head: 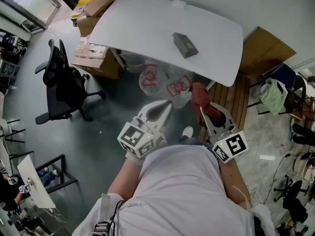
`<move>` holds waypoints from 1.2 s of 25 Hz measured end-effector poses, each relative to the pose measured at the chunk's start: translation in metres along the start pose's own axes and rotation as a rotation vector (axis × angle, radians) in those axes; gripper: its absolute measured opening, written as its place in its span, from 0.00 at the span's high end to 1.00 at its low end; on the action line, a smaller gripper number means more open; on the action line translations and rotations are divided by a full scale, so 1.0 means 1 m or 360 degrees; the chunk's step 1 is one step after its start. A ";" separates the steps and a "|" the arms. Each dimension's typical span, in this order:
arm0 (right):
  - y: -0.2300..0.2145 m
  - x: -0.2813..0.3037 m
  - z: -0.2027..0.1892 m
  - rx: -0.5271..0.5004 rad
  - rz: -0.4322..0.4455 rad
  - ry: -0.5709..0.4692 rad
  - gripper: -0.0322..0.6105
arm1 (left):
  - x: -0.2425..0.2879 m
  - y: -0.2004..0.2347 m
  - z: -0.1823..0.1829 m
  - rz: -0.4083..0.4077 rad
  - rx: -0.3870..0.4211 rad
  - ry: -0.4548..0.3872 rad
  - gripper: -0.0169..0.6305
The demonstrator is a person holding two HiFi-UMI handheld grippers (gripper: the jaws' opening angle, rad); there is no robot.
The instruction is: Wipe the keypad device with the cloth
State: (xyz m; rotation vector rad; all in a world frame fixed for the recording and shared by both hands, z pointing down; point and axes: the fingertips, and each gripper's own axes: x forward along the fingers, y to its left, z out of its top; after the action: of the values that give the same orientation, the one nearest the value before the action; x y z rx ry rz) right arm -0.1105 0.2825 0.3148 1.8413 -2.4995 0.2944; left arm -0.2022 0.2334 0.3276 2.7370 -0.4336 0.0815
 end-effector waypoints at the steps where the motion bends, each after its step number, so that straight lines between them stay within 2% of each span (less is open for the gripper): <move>1: -0.005 -0.004 0.001 0.0003 0.0006 -0.0005 0.86 | 0.006 -0.005 -0.001 0.0003 -0.0002 0.0002 0.96; 11: -0.058 -0.037 0.004 0.0042 0.0052 -0.0029 0.86 | 0.068 -0.037 -0.005 0.0029 0.0048 0.0044 0.96; 19: -0.105 -0.048 0.002 0.0167 0.0058 -0.0063 0.86 | 0.106 -0.052 -0.019 0.0071 0.0041 0.0114 0.96; 24: -0.122 -0.037 -0.001 0.0209 0.0046 -0.0049 0.86 | 0.113 -0.036 -0.016 0.0111 0.0025 0.0121 0.96; 30: -0.144 0.006 0.004 0.0192 0.0032 -0.0027 0.86 | 0.131 0.007 -0.007 0.0117 -0.0004 0.0099 0.96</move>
State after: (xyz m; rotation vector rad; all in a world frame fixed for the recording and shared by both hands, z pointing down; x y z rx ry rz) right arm 0.0244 0.2350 0.3318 1.8686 -2.5667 0.4412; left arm -0.0798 0.1923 0.3516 2.7077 -0.5161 0.1846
